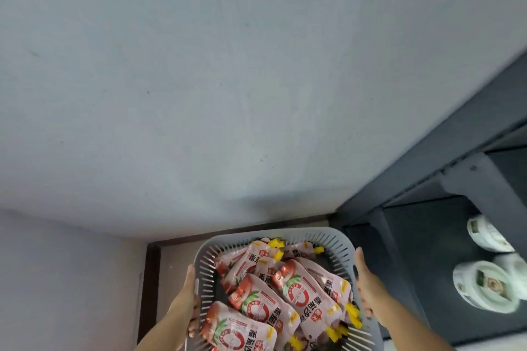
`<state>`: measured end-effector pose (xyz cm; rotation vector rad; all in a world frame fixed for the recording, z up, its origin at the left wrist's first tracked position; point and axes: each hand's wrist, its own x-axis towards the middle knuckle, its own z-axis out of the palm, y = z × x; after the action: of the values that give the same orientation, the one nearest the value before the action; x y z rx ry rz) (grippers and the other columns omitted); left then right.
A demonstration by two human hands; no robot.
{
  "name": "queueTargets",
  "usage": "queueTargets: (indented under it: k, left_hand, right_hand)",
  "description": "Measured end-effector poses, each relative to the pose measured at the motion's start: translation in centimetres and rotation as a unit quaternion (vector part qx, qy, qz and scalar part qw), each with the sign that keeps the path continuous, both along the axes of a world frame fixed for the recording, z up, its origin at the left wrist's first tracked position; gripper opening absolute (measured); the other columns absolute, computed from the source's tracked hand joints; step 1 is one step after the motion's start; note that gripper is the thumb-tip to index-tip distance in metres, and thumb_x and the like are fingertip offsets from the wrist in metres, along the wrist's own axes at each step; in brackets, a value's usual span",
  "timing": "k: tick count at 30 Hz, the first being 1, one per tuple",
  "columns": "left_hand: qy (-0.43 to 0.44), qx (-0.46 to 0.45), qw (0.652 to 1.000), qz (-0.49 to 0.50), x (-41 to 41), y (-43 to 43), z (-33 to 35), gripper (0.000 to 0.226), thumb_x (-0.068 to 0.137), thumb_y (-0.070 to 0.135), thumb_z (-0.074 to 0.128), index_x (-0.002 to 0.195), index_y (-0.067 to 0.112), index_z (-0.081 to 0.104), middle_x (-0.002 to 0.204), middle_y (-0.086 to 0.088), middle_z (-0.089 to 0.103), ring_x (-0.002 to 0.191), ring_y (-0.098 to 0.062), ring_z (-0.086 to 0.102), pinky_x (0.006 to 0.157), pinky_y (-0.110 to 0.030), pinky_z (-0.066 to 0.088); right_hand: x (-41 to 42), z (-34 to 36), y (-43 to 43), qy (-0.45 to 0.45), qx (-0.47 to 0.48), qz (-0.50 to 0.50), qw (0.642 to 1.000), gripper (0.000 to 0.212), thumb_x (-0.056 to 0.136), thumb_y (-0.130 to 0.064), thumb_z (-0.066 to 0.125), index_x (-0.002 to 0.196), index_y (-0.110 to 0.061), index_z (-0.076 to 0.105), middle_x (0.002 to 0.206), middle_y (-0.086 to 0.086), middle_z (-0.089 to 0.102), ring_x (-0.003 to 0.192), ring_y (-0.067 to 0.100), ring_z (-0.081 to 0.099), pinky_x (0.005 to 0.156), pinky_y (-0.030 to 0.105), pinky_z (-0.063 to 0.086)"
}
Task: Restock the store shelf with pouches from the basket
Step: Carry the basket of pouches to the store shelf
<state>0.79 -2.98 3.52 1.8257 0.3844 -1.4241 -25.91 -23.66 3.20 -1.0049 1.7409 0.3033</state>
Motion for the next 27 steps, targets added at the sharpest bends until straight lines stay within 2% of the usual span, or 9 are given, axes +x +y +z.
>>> queueTargets:
  k: [2, 6, 8, 14, 16, 20, 23, 25, 27]
  left_hand:
    - [-0.011, 0.011, 1.0, -0.011, -0.8, 0.6, 1.8, 0.074, 0.091, 0.064, 0.026, 0.049, 0.006, 0.045, 0.039, -0.004, 0.043, 0.026, -0.014, 0.036, 0.031, -0.017, 0.038]
    - [-0.01, 0.02, 0.999, -0.048, -2.6, 1.6, 4.4, 0.078, 0.089, 0.067, 0.023, 0.044, 0.007, 0.046, 0.035, -0.003, 0.04, 0.022, -0.011, 0.033, 0.027, -0.012, 0.025]
    - [-0.012, 0.019, 0.996, -0.083, -3.2, 1.9, 5.6, 0.082, 0.088, 0.069, 0.023, 0.038, 0.008, 0.045, 0.035, -0.003, 0.038, 0.023, -0.012, 0.031, 0.029, -0.011, 0.024]
    - [-0.018, 0.014, 0.981, -0.195, -5.8, 2.6, 9.6, 0.076, 0.088, 0.07, 0.022, 0.049, 0.009, 0.042, 0.035, -0.005, 0.045, 0.024, -0.015, 0.04, 0.033, -0.03, 0.049]
    - [-0.037, 0.018, 0.971, -0.237, -6.8, 2.9, 10.7, 0.08, 0.086, 0.073, 0.021, 0.044, 0.009, 0.044, 0.036, -0.004, 0.043, 0.024, -0.015, 0.038, 0.029, -0.019, 0.039]
    - [-0.072, 0.045, 0.94, -0.331, -9.4, 2.8, 12.3, 0.079, 0.083, 0.08, 0.021, 0.049, 0.012, 0.04, 0.043, -0.002, 0.034, 0.03, -0.013, 0.027, 0.037, -0.016, 0.021]
    - [-0.04, 0.045, 0.922, -0.382, -13.6, 2.0, 14.5, 0.085, 0.084, 0.079, 0.021, 0.048, 0.009, 0.054, 0.041, -0.013, 0.048, 0.031, -0.02, 0.048, 0.035, -0.018, 0.039]
    - [-0.033, 0.054, 0.907, -0.415, -17.2, 1.4, 15.7, 0.098, 0.087, 0.075, 0.018, 0.103, -0.008, 0.068, 0.095, -0.036, 0.064, 0.093, -0.04, 0.067, 0.079, -0.038, 0.054]
    - [-0.028, 0.054, 0.9, -0.431, -21.0, 1.2, 17.4, 0.097, 0.088, 0.073, 0.017, 0.128, -0.01, 0.05, 0.136, -0.031, 0.035, 0.125, -0.041, 0.045, 0.107, -0.043, 0.028]
  right_hand:
    - [-1.5, 1.7, 1.0, 0.008, 0.002, 0.015, 1.0, 0.106, 0.074, -0.084, 0.012, 0.139, -0.006, 0.042, 0.065, -0.004, 0.022, 0.053, 0.01, 0.02, 0.047, 0.025, 0.018]
    - [-4.4, 4.7, 3.7, 0.001, -0.006, -0.006, 1.0, 0.094, 0.065, -0.087, 0.007, 0.091, -0.013, 0.058, 0.043, -0.003, 0.038, 0.039, 0.009, 0.031, 0.041, 0.024, 0.026]
    - [-5.6, 6.6, 5.6, 0.008, -0.014, -0.016, 1.0, 0.078, 0.059, -0.087, 0.005, 0.063, -0.018, 0.043, 0.033, -0.005, 0.038, 0.037, 0.009, 0.034, 0.042, 0.022, 0.028]
    - [-10.4, 11.6, 11.6, -0.015, 0.007, -0.119, 0.993, 0.075, 0.086, -0.074, 0.008, 0.078, -0.009, 0.046, 0.038, 0.004, 0.04, 0.039, 0.016, 0.035, 0.04, 0.023, 0.025]
    - [-12.3, 13.0, 14.0, -0.019, 0.01, -0.144, 0.989, 0.077, 0.087, -0.072, 0.008, 0.096, -0.009, 0.05, 0.054, 0.008, 0.035, 0.049, 0.018, 0.03, 0.045, 0.026, 0.024]
    - [-16.8, 15.1, 18.8, -0.041, 0.009, -0.211, 0.976, 0.067, 0.087, -0.072, 0.006, 0.069, -0.015, 0.035, 0.06, 0.008, 0.03, 0.051, 0.018, 0.028, 0.047, 0.028, 0.024]
    - [-21.0, 15.7, 21.9, -0.06, 0.01, -0.263, 0.963, 0.068, 0.085, -0.073, 0.004, 0.065, -0.016, 0.033, 0.061, 0.008, 0.033, 0.05, 0.018, 0.028, 0.046, 0.029, 0.023]
    - [-24.3, 15.8, 23.7, -0.072, 0.01, -0.294, 0.953, 0.073, 0.085, -0.073, 0.002, 0.061, -0.014, 0.037, 0.054, 0.008, 0.038, 0.043, 0.017, 0.034, 0.043, 0.027, 0.026]
    - [-27.8, 15.9, 25.4, -0.083, 0.005, -0.325, 0.942, 0.079, 0.083, -0.075, 0.003, 0.049, -0.013, 0.037, 0.043, 0.004, 0.034, 0.031, 0.013, 0.03, 0.04, 0.02, 0.025]
